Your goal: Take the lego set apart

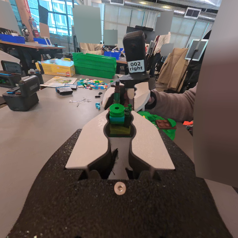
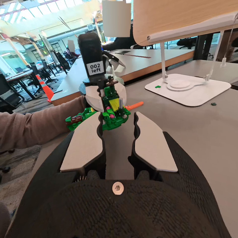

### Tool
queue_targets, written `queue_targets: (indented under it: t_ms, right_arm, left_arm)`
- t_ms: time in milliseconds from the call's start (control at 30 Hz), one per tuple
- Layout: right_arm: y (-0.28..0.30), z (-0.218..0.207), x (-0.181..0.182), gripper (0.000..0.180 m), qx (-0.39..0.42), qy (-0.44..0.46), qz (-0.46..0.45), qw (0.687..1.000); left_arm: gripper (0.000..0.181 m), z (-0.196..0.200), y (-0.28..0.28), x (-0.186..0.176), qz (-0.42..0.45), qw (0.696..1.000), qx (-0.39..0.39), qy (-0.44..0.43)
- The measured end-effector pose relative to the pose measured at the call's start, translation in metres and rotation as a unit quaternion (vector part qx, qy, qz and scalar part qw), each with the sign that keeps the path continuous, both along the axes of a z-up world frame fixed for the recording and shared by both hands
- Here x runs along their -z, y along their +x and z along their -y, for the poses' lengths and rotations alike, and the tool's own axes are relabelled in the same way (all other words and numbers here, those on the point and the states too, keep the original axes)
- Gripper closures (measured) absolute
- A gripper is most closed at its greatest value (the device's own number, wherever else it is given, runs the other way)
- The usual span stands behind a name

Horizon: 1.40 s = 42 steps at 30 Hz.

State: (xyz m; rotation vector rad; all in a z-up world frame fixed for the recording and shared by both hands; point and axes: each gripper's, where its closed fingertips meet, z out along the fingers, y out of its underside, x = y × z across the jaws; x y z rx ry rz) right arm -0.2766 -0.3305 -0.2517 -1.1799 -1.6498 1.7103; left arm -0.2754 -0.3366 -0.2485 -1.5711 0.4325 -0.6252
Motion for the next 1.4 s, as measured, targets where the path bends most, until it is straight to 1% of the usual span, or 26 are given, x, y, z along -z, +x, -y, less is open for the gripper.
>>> queue_targets:
  t_ms: [300, 767, 1067, 1400]
  right_arm:
    - [0.0035, 0.0046, -0.0006, 0.135, -0.019, 0.003, -0.006, 1.000]
    - [0.0039, 0.0028, 0.0004, 0.134, -0.015, 0.025, -0.014, 0.999]
    - [0.0055, 0.0050, -0.0001, 0.141, -0.021, 0.036, -0.026, 0.999]
    - [0.0068, 0.0040, -0.0007, 0.145, -0.036, 0.002, -0.028, 0.999]
  left_arm:
    - [0.154, 0.0031, 0.0058, 0.0000, 0.015, 1.000, 0.025, -0.008]
    - [0.154, 0.0029, 0.0062, 0.0026, 0.015, 0.999, 0.027, -0.012]
    - [0.154, 0.0036, 0.0054, 0.0045, 0.019, 0.999, 0.030, -0.018]
    - [0.154, 0.0036, 0.0032, 0.0050, 0.023, 0.999, 0.028, -0.020]
